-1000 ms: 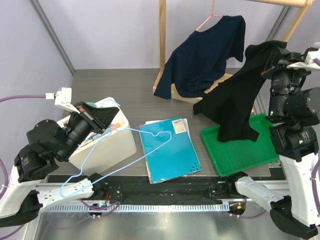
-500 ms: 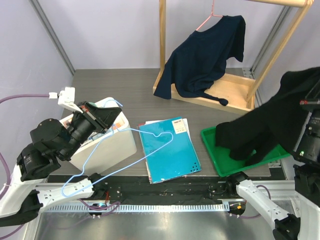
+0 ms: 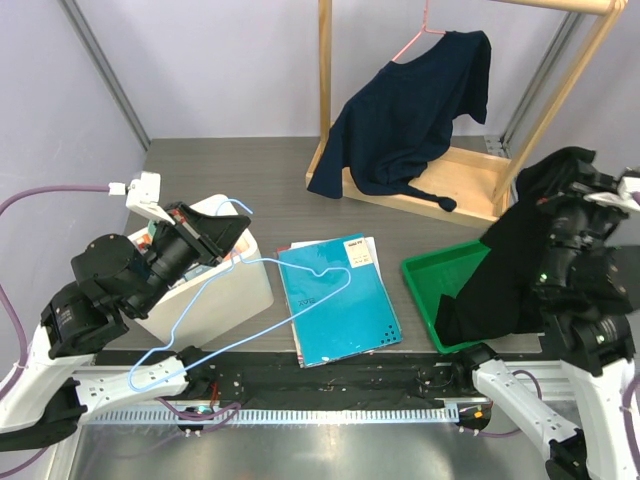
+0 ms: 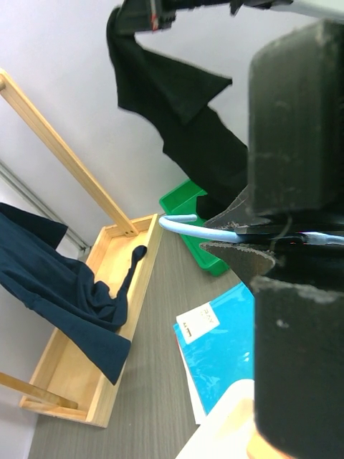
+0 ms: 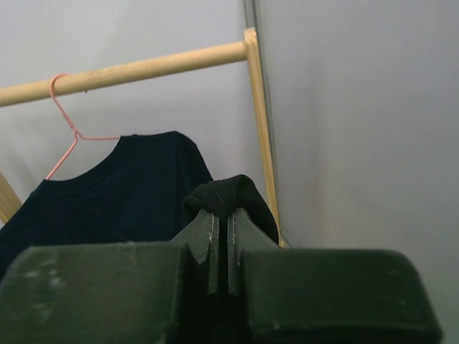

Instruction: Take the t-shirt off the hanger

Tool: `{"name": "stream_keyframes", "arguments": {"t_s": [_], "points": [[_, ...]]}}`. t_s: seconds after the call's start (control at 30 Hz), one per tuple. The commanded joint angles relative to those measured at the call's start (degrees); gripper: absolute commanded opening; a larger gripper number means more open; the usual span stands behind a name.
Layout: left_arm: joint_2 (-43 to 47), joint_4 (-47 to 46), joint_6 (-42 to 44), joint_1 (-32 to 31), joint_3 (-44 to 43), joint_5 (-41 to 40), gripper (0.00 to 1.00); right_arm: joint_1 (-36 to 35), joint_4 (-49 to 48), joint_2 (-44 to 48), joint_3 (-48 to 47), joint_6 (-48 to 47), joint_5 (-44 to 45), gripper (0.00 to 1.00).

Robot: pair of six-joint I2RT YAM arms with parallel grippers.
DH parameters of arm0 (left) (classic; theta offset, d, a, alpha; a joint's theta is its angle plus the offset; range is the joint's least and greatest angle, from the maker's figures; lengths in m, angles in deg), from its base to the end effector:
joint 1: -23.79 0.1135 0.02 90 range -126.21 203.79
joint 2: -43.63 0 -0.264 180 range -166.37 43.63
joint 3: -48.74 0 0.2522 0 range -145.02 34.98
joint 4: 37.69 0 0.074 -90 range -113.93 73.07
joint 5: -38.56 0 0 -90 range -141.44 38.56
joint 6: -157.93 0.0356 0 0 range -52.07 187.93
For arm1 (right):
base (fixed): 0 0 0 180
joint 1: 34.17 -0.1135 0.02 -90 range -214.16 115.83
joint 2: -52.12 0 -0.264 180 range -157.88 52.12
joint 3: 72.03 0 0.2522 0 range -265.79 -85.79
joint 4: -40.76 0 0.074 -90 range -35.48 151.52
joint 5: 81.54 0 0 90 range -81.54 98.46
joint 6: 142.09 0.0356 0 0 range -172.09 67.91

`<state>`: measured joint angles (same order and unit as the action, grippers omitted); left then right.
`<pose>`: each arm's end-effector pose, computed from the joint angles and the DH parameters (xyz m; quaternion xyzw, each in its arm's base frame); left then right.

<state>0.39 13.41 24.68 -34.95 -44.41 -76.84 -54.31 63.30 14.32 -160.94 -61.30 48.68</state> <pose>0.0630 -0.0743 0.4851 -0.0585 0.7113 -0.4316 0.5517 0.0629 -0.0014 0.5200 0.1644 0.5389 -0.0979 0.8204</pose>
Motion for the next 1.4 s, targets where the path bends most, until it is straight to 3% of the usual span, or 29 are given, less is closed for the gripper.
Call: {"name": "stream_keyframes", "arguments": {"t_s": [0.0,0.23,0.47,0.57,0.67,0.7,0.73,0.8,0.83,0.93,1.17,1.37], "points": [[0.79,-1.75,-0.44,0.12,-0.06,-0.25,0.00,0.10,-3.85,-3.24,0.98,4.81,-2.78,0.01],[1.32,-1.66,-0.26,0.12,0.03,-0.34,0.00,0.10,-3.50,-1.40,5.45,8.59,2.74,0.01],[2.02,-2.27,-0.17,0.12,1.26,0.01,0.00,0.10,1.58,5.36,16.15,17.72,23.21,0.01],[2.55,-2.45,-0.17,0.12,1.61,0.27,0.00,0.10,7.36,8.18,20.56,27.20,27.79,0.01],[2.73,-2.36,-0.35,0.12,1.79,0.89,0.00,0.10,23.08,7.22,21.45,45.46,32.53,0.01],[2.81,-2.19,-0.35,0.12,1.79,1.15,0.00,0.10,27.83,5.48,21.19,56.39,34.63,0.01],[3.08,-2.01,-0.52,0.12,1.79,1.41,0.00,0.10,37.71,4.15,20.23,61.02,35.18,0.01],[3.78,-1.57,-0.79,0.03,1.96,1.59,0.00,0.10,47.69,1.43,18.65,71.12,35.10,0.01],[4.04,-1.57,-0.88,0.03,2.05,1.59,0.00,0.10,57.31,-1.63,16.99,80.83,34.57,0.01],[4.75,-1.57,-1.05,0.12,2.75,1.77,0.00,0.10,68.79,-4.64,15.65,92.49,32.29,0.01],[5.89,-1.57,-1.58,0.12,4.16,2.82,0.00,0.19,74.46,3.59,19.43,99.47,29.91,0.01],[7.12,-0.78,-2.28,0.12,5.04,2.91,0.00,0.19,77.45,4.93,25.93,110.10,26.05,0.01]]}}
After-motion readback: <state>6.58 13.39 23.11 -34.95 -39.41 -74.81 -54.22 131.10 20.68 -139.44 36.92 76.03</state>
